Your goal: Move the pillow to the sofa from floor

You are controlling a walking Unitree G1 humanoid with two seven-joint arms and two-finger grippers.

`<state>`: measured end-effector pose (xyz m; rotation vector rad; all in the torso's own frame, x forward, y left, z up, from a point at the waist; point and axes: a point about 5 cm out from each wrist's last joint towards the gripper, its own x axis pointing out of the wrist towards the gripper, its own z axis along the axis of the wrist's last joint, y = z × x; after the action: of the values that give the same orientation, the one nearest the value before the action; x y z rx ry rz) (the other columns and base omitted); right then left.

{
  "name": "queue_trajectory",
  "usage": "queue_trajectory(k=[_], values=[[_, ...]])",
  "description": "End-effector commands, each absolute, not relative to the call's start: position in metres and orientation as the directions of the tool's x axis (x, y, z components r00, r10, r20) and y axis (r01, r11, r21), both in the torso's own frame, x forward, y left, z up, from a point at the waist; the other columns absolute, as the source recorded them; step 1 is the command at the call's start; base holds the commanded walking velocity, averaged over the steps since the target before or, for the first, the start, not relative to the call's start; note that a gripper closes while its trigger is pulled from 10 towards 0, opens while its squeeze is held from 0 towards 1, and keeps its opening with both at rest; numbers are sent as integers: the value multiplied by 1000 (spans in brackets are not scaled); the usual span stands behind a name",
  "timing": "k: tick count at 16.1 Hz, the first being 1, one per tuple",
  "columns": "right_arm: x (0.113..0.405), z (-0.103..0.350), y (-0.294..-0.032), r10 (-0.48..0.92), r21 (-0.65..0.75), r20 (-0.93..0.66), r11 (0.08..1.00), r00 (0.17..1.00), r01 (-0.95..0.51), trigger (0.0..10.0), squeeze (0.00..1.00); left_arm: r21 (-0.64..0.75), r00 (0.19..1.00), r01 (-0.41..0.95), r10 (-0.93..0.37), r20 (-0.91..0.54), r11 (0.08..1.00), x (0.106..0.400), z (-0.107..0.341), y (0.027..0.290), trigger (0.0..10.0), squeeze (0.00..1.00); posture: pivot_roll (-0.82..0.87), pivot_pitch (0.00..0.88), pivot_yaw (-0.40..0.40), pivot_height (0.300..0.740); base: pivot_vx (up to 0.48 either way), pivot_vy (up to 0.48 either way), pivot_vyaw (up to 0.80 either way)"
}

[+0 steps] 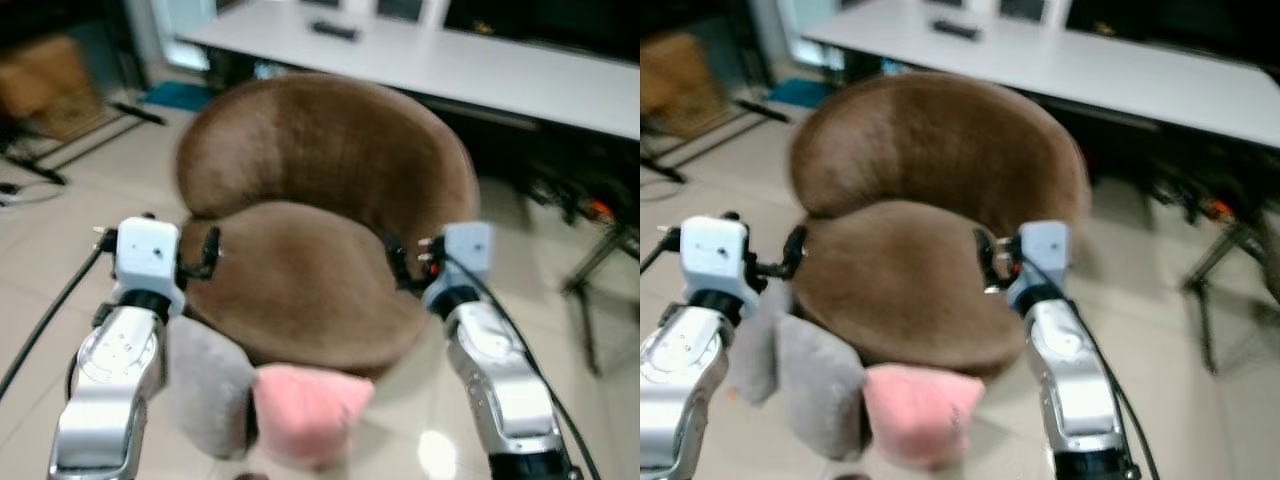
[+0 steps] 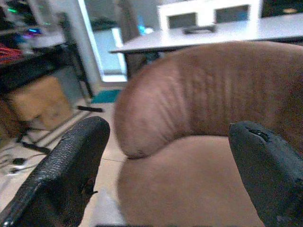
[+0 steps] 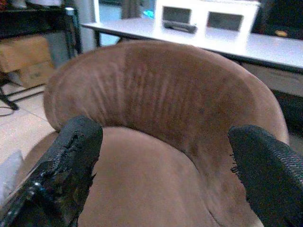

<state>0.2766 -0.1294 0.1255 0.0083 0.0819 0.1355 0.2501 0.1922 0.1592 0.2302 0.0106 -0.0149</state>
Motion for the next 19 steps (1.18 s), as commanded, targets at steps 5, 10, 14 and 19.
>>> queue_trajectory(k=[5, 10, 14, 19], values=[[278, 125, -141, 105, -7, -89, 994, 990, -106, 10000, 0, 213, 1000, 19, -16, -14, 977, 249, 157, 187, 10000, 0, 81, 0, -56, 740, 0, 0, 0], [281, 125, -143, 80, 47, -86, 996, 993, -76, 10000, 0, 234, 1000, 18, -16, -9, 972, 247, 156, 186, 10000, 0, 82, 0, -69, 740, 0, -334, 0], [278, 116, -150, 50, 126, -121, 991, 991, -35, 10000, 0, 255, 1000, 7, -14, 25, 967, 240, 156, 191, 10000, 0, 89, 0, -79, 740, 0, -355, 0], [276, 117, -152, 43, 36, -86, 999, 995, -40, 10000, 675, 248, 998, 9, -22, 51, 969, 237, 159, 193, 10000, 0, 89, 0, -78, 740, 0, 0, 244]])
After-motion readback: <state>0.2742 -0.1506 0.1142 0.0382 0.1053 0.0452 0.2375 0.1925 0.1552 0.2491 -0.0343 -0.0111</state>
